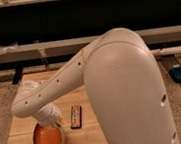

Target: Drag the ceramic bowl in a circle

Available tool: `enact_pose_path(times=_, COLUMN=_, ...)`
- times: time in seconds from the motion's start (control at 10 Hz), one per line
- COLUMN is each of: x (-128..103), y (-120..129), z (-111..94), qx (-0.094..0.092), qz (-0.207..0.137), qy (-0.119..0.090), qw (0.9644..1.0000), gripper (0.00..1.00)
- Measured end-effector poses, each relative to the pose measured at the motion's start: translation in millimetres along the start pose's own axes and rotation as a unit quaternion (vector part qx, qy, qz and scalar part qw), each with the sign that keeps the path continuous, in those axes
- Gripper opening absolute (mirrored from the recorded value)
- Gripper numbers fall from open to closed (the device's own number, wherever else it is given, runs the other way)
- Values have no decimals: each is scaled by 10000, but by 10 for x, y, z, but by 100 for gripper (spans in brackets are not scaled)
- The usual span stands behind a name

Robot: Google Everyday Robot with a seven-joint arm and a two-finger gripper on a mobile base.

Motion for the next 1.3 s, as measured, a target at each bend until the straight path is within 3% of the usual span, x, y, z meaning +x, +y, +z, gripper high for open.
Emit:
enact_pose_path(times=0.2, x=-53, y=356, z=-75, qx=-26, qz=-397, qy=-77, qw=9992, gripper=0)
enact_pose_path(times=0.4, x=-311, y=686, z=-99, qx=-37, qz=-791, qy=-189, qw=9967, gripper=0)
enact_pose_path(times=0.7, x=-945, y=885, z=-63, qx=14, qz=-954, qy=-320, qw=9949, gripper=0)
enact_pose_path(times=1.0, x=-1558, y=742, z=-56, qx=154, qz=-863, qy=-438, qw=9952, gripper=0)
enact_pose_path(times=1.3, x=-1999, y=443, z=8, qx=318, qz=-554, qy=-445, qw=9970, gripper=0)
